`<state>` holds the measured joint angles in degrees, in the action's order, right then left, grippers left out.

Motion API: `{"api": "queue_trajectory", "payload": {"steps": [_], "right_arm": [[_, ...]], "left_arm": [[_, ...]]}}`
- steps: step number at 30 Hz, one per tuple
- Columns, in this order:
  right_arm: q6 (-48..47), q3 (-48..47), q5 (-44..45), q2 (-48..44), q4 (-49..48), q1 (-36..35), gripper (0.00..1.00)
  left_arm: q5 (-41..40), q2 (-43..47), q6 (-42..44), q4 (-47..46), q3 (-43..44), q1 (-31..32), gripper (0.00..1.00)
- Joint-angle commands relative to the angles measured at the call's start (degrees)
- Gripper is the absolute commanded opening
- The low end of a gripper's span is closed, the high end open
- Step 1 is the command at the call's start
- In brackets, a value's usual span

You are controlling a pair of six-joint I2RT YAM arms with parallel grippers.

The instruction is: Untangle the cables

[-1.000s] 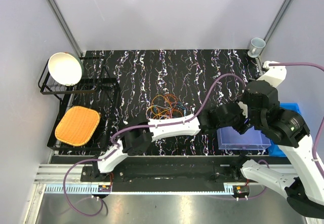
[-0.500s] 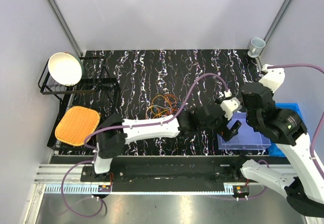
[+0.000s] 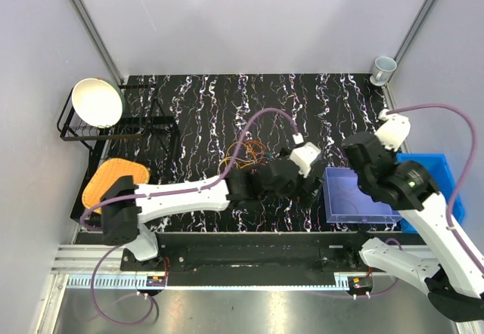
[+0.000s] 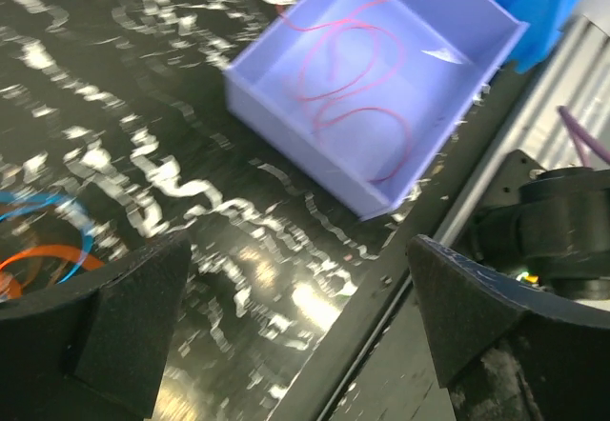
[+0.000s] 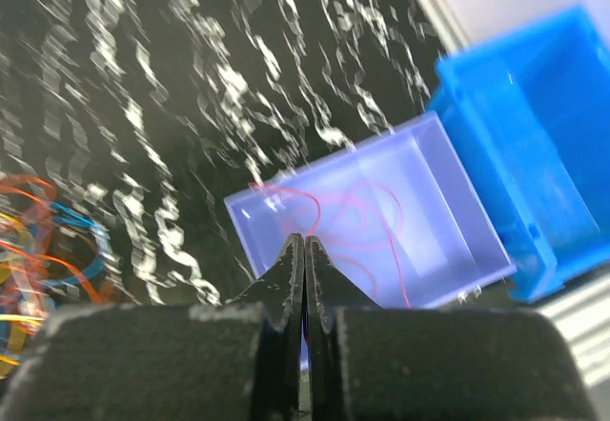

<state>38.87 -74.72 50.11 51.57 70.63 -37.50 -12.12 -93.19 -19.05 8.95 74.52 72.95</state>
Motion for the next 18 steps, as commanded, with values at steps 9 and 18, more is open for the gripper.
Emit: {"api": "queue_trajectory", "payload": {"steps": [9, 18], "right_arm": [[7.3, 12.5, -4.5, 2.6, -2.9, 5.2, 0.0], [-2.0, 16.4, -16.2, 7.6, -14.5, 19.2, 0.0]], "left_arm": [[-7.6, 15.8, -2.7, -1.0, -12.4, -2.1, 0.99], [-7.9, 18.8, -3.0, -1.3, -15.6, -2.9, 0.99]]}}
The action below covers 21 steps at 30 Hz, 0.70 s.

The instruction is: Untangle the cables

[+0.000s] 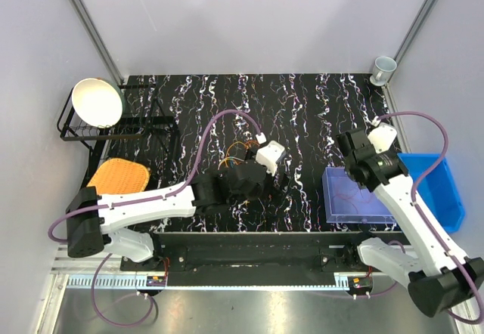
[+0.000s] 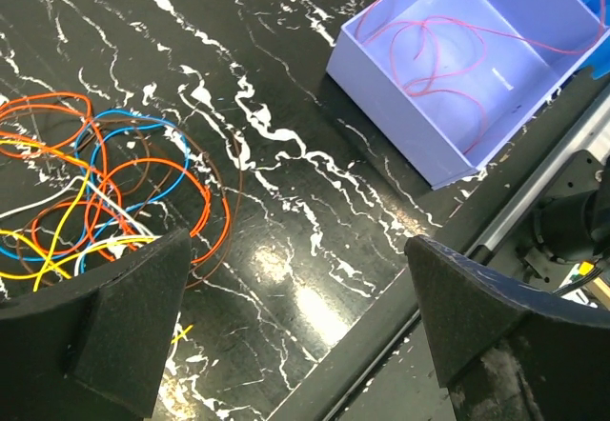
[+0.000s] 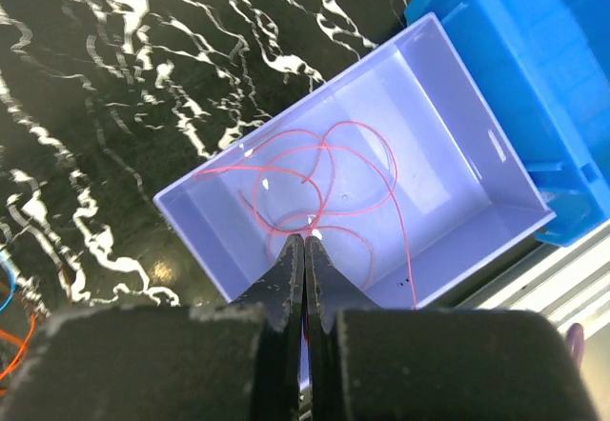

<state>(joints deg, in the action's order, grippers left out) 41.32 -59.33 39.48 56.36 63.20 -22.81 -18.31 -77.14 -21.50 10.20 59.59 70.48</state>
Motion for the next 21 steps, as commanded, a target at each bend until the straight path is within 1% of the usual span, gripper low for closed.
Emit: {"api": "queue_trajectory", "payload": {"steps": [1, 4, 5, 8, 14, 16, 17, 20, 21], "right_arm": [[-4.9, 1.1, -6.6, 3.6, -8.4, 6.6, 0.0], [-5.7, 2.0, -10.1, 6.7, -10.5, 9.9, 0.0], [-6.0, 2.5, -11.8, 7.4, -11.2, 12.0, 0.0], [-5.9, 3.3, -12.9, 10.5, -12.4, 14.8, 0.0], [-6.2, 4.5, -14.1, 13.7, -14.9, 16.5, 0.0], [-6.0, 4.4, -13.8, 14.0, -15.2, 16.8, 0.04], [-6.2, 4.3, -14.0, 14.2, -15.2, 17.2, 0.15], [-6.6, 4.2, -14.1, 14.5, -15.5, 17.9, 0.29], [-6.8, 4.1, -14.0, 14.1, -15.4, 18.1, 0.48]], "left_arm": [[-1.8, 3.0, -0.6, -2.4, -0.8, -0.5, 0.99], [-2.0, 3.5, -0.6, -2.3, -1.3, -0.7, 0.99], [-2.1, 3.7, -0.6, -2.0, -1.6, -0.8, 0.99], [-2.5, 4.5, -0.4, -1.8, -2.5, -1.1, 0.99], [-2.5, 6.2, -0.3, -1.8, -3.6, -2.4, 0.99], [-2.2, 6.2, -0.3, -1.9, -3.9, -2.9, 0.99], [-2.0, 6.2, -0.3, -2.0, -4.0, -3.2, 0.99], [-1.6, 6.0, -0.3, -2.0, -4.0, -3.6, 0.99], [-1.5, 6.0, -0.1, -1.9, -4.0, -3.7, 0.99]]}}
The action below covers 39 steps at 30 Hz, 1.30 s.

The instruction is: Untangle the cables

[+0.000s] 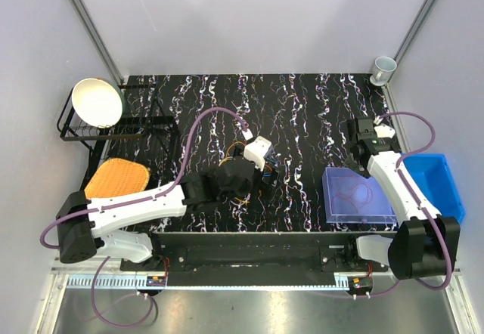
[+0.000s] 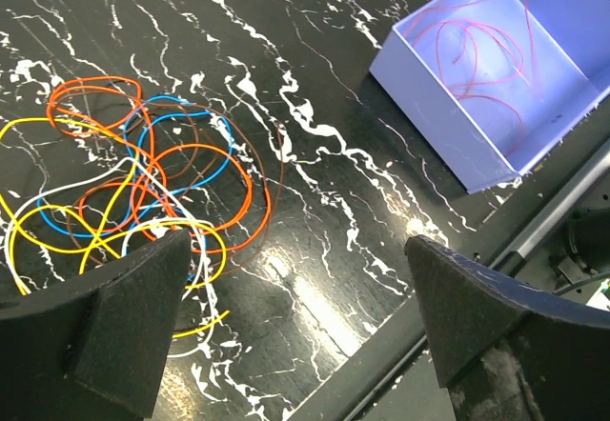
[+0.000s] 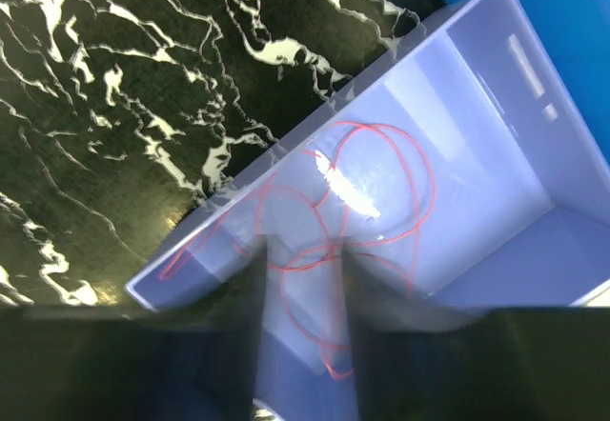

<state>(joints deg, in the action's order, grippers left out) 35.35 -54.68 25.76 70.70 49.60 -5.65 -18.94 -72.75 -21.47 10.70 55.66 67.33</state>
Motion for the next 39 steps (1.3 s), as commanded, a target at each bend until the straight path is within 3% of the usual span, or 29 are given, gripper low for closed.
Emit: {"api": "queue_trajectory", "payload": {"steps": [1, 3, 10, 18, 24, 29, 39], "right_arm": [[-0.7, -0.6, 0.4, -0.4, -1.8, 0.9, 0.52], [-0.8, -0.9, 0.8, -1.6, -1.7, 0.9, 0.67], [-0.8, -2.3, -1.1, -5.0, -0.7, 0.9, 0.76], [-2.7, -6.1, -7.1, -8.0, -1.6, 1.0, 0.77], [-5.6, -6.5, -20.1, -10.3, -5.0, 1.0, 0.77], [-7.1, -5.5, -24.8, -12.3, -6.4, 1.0, 0.77], [-7.5, -1.8, -34.3, -13.9, -10.2, 0.9, 0.77]], "left_arm": [[-0.9, 1.6, -0.1, -2.4, 0.0, -0.5, 0.99], [-1.1, 1.2, -0.1, -2.3, 0.0, -0.6, 0.99], [-1.2, 0.5, -0.1, -2.0, 0.2, -0.7, 0.99], [-2.9, -1.5, -1.8, -1.9, 0.2, -1.2, 0.99], [-10.8, -4.8, -6.6, -0.1, -0.1, -1.4, 0.99], [-16.5, -8.4, -13.2, 2.0, -0.9, -1.8, 0.99], [-17.0, -16.0, -17.5, 1.2, 0.5, -3.5, 0.95]]}}
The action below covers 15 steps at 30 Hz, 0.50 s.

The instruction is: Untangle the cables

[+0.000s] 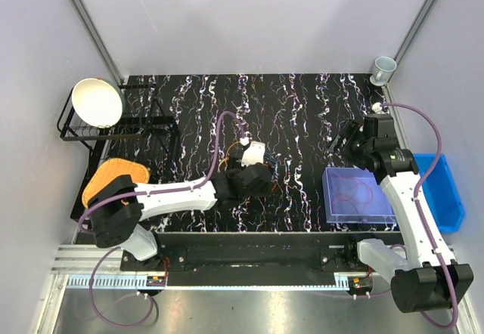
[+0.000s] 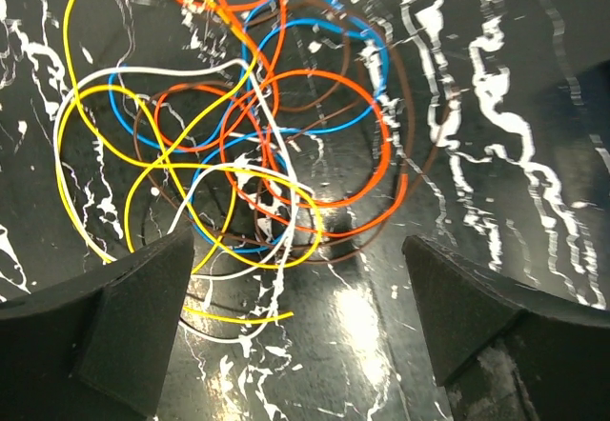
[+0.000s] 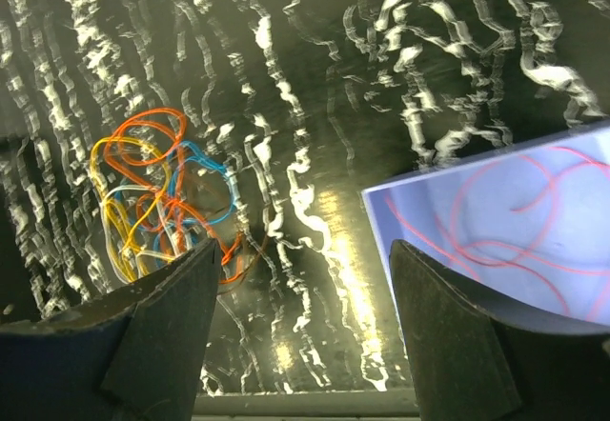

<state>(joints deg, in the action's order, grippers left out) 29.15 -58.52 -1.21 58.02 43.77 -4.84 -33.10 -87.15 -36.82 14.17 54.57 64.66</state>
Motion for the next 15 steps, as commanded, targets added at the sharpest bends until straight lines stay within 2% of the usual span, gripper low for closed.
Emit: {"api": "queue_trajectory", "payload": {"steps": [1, 8, 11, 15], "right_arm": [[-0.9, 3.2, -8.4, -1.3, -5.1, 0.1, 0.77], [-0.6, 6.9, -18.5, 0.3, -12.3, -0.9, 0.69], [-0.6, 7.2, -20.6, 3.1, -14.8, -4.7, 0.68], [-0.2, 6.5, -18.4, 7.4, -16.8, -11.6, 0.66]], "left_arm": [[-2.8, -2.7, -1.9, -2.5, 2.1, -1.0, 0.94], [-0.6, -5.7, -0.6, -2.9, 6.7, -4.7, 0.9], [0.5, -5.7, -0.7, -3.6, 6.6, -6.5, 0.88], [1.5, -6.1, -0.8, -4.1, 6.0, -8.1, 0.82]]}}
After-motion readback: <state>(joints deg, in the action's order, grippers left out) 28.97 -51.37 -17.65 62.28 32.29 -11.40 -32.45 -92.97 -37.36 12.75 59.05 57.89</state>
